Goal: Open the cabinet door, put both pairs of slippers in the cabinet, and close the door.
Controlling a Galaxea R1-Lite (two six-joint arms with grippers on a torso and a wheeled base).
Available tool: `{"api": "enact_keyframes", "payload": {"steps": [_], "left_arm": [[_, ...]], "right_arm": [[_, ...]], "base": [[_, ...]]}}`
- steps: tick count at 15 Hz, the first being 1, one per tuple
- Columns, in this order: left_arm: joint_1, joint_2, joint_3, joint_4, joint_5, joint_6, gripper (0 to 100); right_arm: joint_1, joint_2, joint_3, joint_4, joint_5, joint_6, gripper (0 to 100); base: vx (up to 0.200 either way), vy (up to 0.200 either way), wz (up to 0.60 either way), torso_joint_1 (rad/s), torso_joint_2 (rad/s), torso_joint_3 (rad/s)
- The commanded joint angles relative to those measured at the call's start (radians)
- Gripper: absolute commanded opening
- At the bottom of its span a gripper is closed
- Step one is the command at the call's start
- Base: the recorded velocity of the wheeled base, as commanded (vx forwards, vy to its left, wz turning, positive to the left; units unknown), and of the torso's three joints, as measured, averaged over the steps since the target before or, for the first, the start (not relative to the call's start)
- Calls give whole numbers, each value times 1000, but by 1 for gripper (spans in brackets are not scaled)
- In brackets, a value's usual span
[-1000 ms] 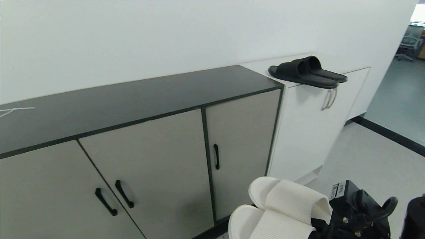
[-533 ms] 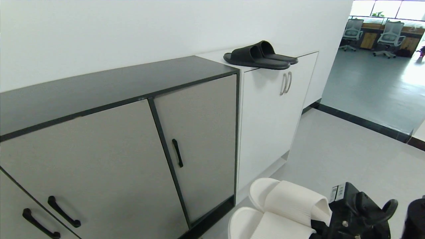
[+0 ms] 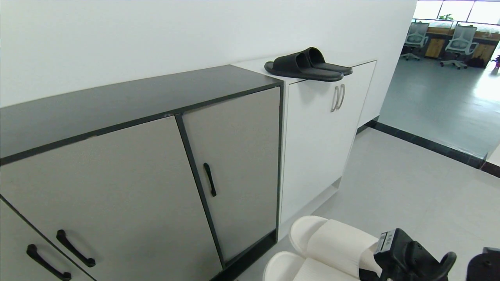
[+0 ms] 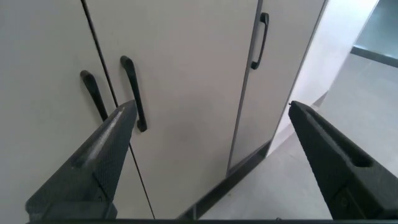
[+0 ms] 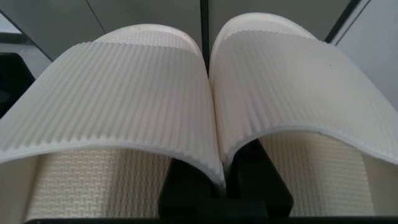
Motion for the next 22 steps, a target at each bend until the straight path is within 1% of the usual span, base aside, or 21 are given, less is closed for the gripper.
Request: {"api": "enact_keyframes", "payload": {"steps": [1,11,20,22], "left_arm": [[0,0,0,1,0,0,100],[0,0,0,1,0,-2,100],[0,0,0,1,0,0,100],[0,0,0,1,0,-2,100]], "right_arm": [[5,7,2,0,-1,0,0],[5,11,10,0,-3,-1,0],[3,11,20,-2,2,-1,0],[3,14,20,0,1,-3,0]], "base": [[0,0,600,-2,7,7],[0,0,600,-1,2,5],[0,0,0,0,0,0],[0,0,600,2,5,7]]}}
